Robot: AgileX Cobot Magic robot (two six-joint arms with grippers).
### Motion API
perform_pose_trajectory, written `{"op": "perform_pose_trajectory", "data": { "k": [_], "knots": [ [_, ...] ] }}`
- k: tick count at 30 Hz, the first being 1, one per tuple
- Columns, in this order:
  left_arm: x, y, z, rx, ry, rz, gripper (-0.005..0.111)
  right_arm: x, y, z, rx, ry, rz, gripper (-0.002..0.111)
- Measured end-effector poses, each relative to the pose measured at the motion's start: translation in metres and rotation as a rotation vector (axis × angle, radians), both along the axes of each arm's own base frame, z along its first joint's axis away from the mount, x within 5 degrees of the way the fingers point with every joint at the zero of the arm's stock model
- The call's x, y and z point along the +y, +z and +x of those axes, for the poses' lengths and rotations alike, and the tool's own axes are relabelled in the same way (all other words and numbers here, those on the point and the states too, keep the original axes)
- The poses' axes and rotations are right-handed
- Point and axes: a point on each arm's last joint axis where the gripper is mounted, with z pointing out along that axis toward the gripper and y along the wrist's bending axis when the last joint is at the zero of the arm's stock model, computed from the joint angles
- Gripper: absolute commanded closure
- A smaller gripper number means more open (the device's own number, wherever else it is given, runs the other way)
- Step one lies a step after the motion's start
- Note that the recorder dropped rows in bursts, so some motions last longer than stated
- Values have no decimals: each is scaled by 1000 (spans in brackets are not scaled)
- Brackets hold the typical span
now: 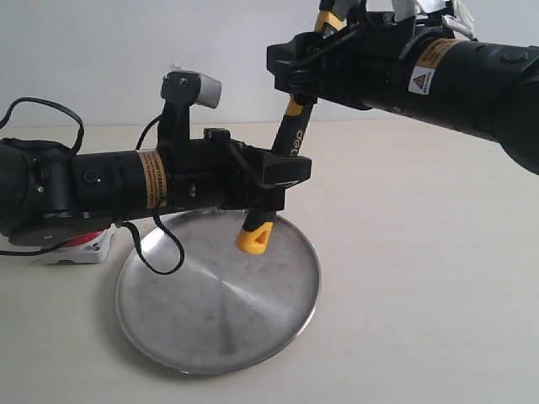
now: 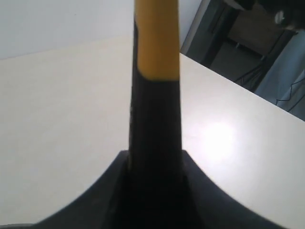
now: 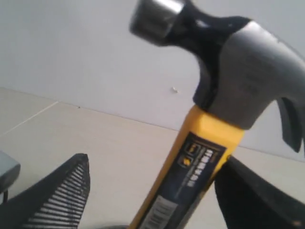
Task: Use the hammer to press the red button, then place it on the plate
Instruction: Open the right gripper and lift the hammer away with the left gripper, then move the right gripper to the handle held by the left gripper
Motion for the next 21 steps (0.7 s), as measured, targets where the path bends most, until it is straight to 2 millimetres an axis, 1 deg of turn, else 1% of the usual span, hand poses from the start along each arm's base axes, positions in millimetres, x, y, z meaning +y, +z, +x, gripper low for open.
{"op": "perform_pose_trajectory", "data": {
  "k": [3, 5, 6, 9, 12, 13, 14, 15, 17, 18, 19, 20, 21],
  "knots": [
    [7, 4, 5, -30, -9, -32, 107, -3, 1, -2, 5, -4, -36, 37],
    [16, 10, 10, -29, 5, -80, 107, -4, 0, -3, 4, 7, -80, 37],
    [24, 11, 14, -19, 8, -96, 107, -5, 0, -5, 4, 17, -125, 38],
    [38, 13, 21, -3, 14, -140, 107, -5, -4, -5, 17, 20, -168, 38],
    [62, 22, 31, -3, 17, -249, 107, -5, -5, -6, -1, 39, -215, 38],
    [67, 23, 32, -5, 20, -262, 107, -6, -5, -6, -1, 43, -229, 38],
    [76, 24, 35, -11, 22, -282, 107, -6, -6, -6, -6, 53, -252, 38],
    [81, 24, 36, -12, 21, -282, 107, -5, -6, -7, -12, 62, -263, 38],
    [97, 21, 40, -1, 26, -254, 107, 3, -2, -9, -94, 157, -264, 39],
    [100, 19, 41, 3, 28, -246, 107, 7, -1, -9, -119, 200, -264, 39],
    [106, 18, 42, 6, 34, -234, 107, 16, 1, -7, -142, 274, -261, 39],
    [109, 18, 42, 6, 37, -230, 107, 20, 2, -4, -140, 305, -263, 39],
    [113, 17, 43, 6, 42, -222, 107, 24, 0, 6, -121, 353, -269, 39]
  ]
}}
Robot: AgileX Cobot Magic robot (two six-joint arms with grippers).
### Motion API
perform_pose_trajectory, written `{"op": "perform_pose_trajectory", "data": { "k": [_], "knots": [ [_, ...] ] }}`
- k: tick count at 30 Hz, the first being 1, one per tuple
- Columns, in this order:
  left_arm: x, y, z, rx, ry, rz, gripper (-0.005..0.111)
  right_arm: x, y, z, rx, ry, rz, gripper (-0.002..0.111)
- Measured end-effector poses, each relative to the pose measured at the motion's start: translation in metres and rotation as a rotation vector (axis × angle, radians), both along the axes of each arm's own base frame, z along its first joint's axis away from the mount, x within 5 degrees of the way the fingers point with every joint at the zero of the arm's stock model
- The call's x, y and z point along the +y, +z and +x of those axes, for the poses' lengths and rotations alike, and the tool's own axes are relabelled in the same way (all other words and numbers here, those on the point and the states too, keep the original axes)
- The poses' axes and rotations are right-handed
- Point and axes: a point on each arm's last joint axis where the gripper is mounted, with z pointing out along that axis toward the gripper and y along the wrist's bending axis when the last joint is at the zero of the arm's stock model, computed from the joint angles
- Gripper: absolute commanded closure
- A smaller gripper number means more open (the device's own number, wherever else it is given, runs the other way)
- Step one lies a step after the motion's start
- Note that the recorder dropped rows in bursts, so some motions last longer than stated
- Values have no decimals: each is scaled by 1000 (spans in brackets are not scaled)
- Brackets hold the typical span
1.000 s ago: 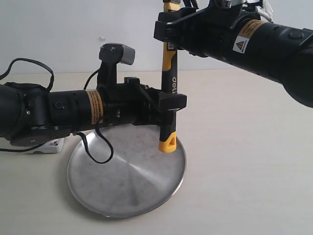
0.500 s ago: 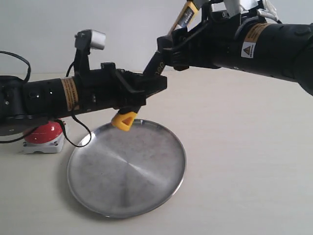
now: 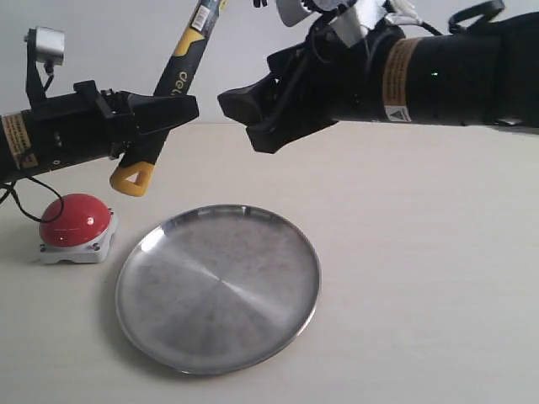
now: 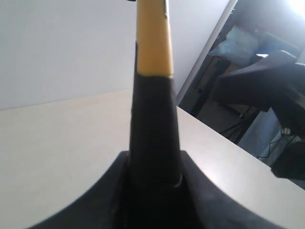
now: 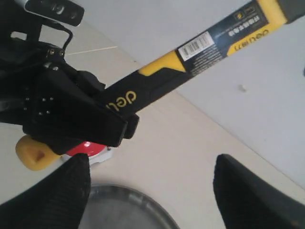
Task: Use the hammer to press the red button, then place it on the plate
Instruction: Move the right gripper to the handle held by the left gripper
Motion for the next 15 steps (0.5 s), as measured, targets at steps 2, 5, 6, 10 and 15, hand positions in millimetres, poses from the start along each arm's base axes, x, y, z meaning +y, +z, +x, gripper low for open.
{"op": "perform_pose_trajectory", "data": {
  "k": [2, 5, 6, 10, 15],
  "knots": [
    [8, -1, 3, -1, 17, 8, 107, -4, -8, 25, 100, 39, 34, 39],
    [14, -1, 4, -2, 29, 14, 107, -21, -30, 56, 276, 194, 184, 39],
    [14, -1, 4, 1, 29, 13, 107, -25, -36, 61, 318, 269, 243, 39],
    [13, -2, 3, -1, 12, 26, 107, -30, -63, 80, 403, 352, 400, 39],
    [10, -2, 2, -2, 1, 27, 107, -23, -89, 101, 376, 342, 449, 42]
  ]
}}
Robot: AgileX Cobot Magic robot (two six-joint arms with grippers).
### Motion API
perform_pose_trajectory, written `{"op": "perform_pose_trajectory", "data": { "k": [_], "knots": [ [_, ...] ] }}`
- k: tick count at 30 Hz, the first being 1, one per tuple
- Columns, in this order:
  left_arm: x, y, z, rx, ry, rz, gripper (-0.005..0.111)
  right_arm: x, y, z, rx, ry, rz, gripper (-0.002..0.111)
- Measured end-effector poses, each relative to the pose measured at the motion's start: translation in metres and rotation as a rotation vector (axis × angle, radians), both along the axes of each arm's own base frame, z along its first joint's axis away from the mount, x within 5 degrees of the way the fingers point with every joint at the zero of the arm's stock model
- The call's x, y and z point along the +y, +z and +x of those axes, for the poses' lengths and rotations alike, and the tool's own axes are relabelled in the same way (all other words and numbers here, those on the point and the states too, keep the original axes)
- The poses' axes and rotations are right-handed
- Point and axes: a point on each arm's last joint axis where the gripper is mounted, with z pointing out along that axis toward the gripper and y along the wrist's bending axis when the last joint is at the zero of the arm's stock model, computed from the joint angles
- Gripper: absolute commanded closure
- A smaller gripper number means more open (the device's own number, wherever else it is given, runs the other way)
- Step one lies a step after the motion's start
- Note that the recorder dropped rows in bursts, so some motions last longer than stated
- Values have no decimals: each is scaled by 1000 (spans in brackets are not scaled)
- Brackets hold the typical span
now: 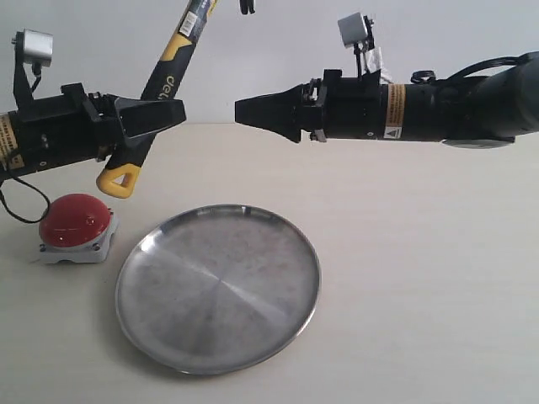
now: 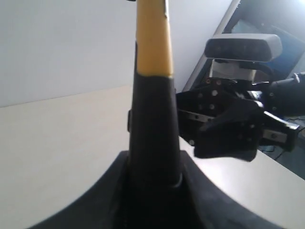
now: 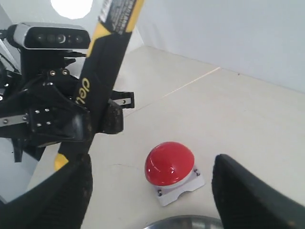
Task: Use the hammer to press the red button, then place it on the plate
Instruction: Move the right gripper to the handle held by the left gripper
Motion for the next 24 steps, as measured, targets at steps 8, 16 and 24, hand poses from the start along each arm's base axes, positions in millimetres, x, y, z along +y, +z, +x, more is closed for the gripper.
{"op": "perform_pose_trajectory", "data": {
  "k": [8, 16, 24],
  "knots": [
    [-14, 0, -5, -12, -43, 5, 107, 27, 11, 1, -132, 70, 15, 42],
    [-13, 2, -3, -22, -22, -10, 107, 29, 24, 2, -160, 42, 65, 42],
    [-15, 20, 9, -99, -24, -17, 107, 28, 30, 5, -158, 9, 104, 43]
  ]
}}
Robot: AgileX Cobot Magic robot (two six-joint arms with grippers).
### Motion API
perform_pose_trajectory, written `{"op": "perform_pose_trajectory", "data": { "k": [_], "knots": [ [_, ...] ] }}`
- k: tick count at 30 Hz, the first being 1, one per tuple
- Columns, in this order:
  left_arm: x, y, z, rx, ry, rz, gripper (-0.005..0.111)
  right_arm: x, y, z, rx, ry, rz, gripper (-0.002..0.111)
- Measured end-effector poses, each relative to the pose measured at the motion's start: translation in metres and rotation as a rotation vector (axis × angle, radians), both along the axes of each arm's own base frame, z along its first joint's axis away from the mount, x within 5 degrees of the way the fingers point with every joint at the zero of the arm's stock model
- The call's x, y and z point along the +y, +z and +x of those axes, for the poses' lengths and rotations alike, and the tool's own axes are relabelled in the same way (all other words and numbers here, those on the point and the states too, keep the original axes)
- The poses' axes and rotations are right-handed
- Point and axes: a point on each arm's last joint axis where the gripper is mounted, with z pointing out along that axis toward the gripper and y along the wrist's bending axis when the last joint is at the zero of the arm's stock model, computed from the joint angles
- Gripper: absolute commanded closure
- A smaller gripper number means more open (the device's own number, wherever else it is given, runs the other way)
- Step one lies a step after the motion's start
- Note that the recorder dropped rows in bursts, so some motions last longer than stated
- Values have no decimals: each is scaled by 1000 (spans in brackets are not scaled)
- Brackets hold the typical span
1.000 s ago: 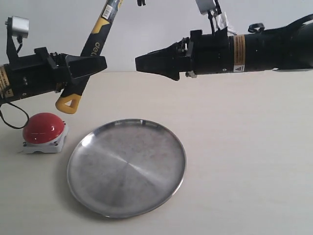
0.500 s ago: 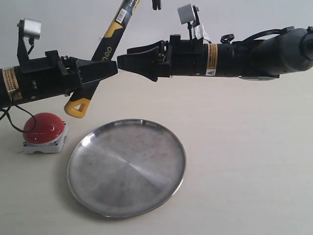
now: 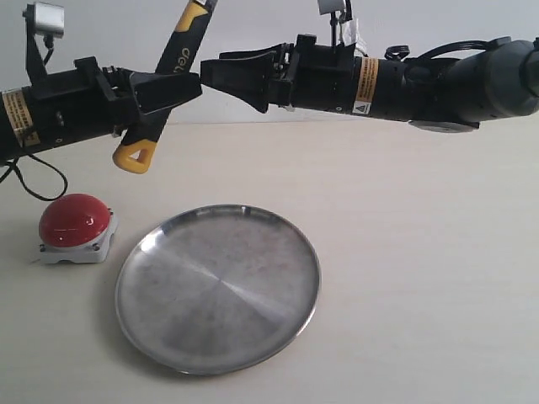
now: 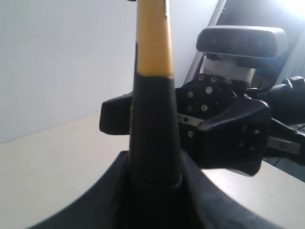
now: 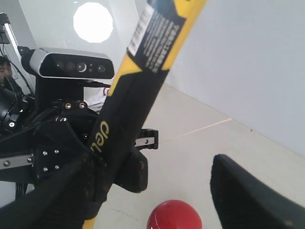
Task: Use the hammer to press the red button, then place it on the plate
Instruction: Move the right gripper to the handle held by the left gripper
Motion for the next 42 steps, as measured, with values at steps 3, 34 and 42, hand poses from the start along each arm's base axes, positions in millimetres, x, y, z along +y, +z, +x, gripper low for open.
{"op": "perform_pose_trajectory", "data": {
  "k": [3, 34, 42],
  "knots": [
    [-1, 4, 2, -19, -3, 2, 107, 1, 5, 2, -16, -1, 7, 44],
    [-3, 13, 6, -78, -38, 24, 107, 43, 35, 5, -52, 61, 118, 62],
    [-3, 15, 5, -91, -48, 16, 107, 48, 38, 3, -35, 71, 128, 91]
  ]
}}
